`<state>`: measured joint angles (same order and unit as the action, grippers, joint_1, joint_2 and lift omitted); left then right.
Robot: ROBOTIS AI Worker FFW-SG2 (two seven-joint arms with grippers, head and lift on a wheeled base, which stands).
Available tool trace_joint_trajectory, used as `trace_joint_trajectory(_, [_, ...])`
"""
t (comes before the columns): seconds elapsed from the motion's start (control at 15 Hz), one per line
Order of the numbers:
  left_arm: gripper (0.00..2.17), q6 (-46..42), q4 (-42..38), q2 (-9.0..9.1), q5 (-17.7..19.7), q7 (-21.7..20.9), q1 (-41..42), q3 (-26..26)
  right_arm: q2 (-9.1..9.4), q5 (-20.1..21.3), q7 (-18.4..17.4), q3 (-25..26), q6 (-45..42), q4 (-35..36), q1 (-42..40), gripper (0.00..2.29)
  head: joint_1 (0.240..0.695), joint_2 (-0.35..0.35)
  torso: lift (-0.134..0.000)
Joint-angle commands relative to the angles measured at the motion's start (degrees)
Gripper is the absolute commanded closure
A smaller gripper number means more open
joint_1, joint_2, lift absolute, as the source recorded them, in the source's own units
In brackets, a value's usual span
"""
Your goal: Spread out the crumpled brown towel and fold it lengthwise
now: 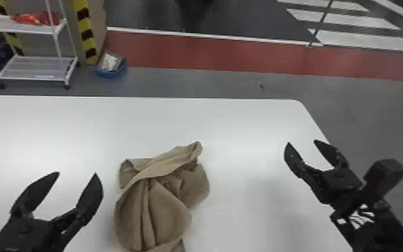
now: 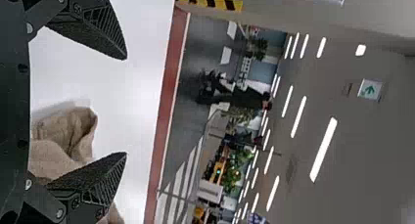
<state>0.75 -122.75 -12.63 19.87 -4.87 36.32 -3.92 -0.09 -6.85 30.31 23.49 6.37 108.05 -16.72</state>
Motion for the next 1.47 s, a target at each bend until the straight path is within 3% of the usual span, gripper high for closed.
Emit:
trace_joint_trajectory(0.0, [0.21,3.8,2.1,0.06,-4.3,-0.3,-3.1,-2.9,0.14,0.0,0.0,0.1,-0.3,0.1,-0.3,0.22,0.695,-0.208,-0.124])
trace_joint_trajectory(0.13, [0.21,9.8,3.7,0.24,-4.8,-2.1,-5.6,-4.5,0.14,-0.1,0.0,0.7,-0.4,0.1,-0.8,0.22,0.695,-0.233,-0.124])
trace_joint_trajectory(0.33, [0.22,12.0,5.2,0.59,-9.2,-1.7,-7.2,-7.4,0.14,-0.6,0.0,0.9,-1.5,0.1,-1.3,0.22,0.695,-0.283,-0.124])
trace_joint_trajectory(0.53, [0.34,11.9,4.9,0.59,-9.1,-1.3,-7.2,-7.4,0.14,-0.8,0.0,0.9,-1.8,0.1,-1.4,0.22,0.695,-0.304,-0.124])
trace_joint_trajectory(0.6, [0.49,11.3,4.9,0.59,-9.0,-0.8,-7.2,-7.4,0.14,-0.8,0.0,0.9,-1.8,0.1,-1.4,0.22,0.695,-0.306,-0.124])
trace_joint_trajectory(0.73, [0.54,10.3,4.9,0.68,-9.0,-0.4,-7.2,-7.4,0.14,-0.8,0.0,0.6,-1.8,0.1,-1.4,0.22,0.695,-0.303,-0.124])
trace_joint_trajectory(0.8, [0.64,10.1,5.1,0.68,-9.1,-0.3,-7.3,-7.4,0.14,-0.8,0.0,0.5,-1.8,0.0,-1.4,0.22,0.695,-0.301,-0.124])
trace_joint_trajectory(0.93, [1.58,10.1,5.2,0.77,-9.1,0.5,-7.5,-7.4,0.14,-0.8,0.0,0.4,-1.8,0.0,-1.4,0.22,0.695,-0.296,-0.124])
trace_joint_trajectory(1.0, [1.89,10.3,5.2,0.68,-9.1,0.4,-7.5,-7.3,0.14,-0.8,0.0,0.5,-1.8,-0.1,-1.4,0.22,0.695,-0.293,-0.124])
trace_joint_trajectory(1.27, [1.92,10.5,4.7,0.77,-8.6,0.7,-7.6,-6.9,0.14,-1.3,0.1,0.4,-2.0,-0.1,-1.5,0.22,0.695,-0.291,-0.124])
trace_joint_trajectory(1.4, [1.92,10.5,4.1,0.85,-6.6,0.7,-8.9,-6.5,0.14,-1.3,0.2,-0.3,-2.5,0.2,-1.6,0.22,0.695,-0.285,-0.124])
